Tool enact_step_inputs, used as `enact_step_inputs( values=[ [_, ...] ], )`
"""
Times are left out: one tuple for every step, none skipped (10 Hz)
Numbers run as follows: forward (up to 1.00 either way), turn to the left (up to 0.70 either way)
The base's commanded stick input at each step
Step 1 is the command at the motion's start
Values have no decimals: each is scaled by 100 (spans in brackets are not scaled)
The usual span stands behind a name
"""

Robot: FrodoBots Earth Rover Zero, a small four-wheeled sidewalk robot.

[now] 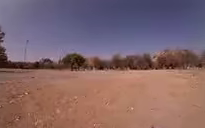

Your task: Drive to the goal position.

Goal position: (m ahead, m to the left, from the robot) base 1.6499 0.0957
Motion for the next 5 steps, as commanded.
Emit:
enact_step_inputs(
  values=[
    [50, 0],
    [50, 32],
    [50, 50],
    [50, 50],
    [50, 50]
  ],
)
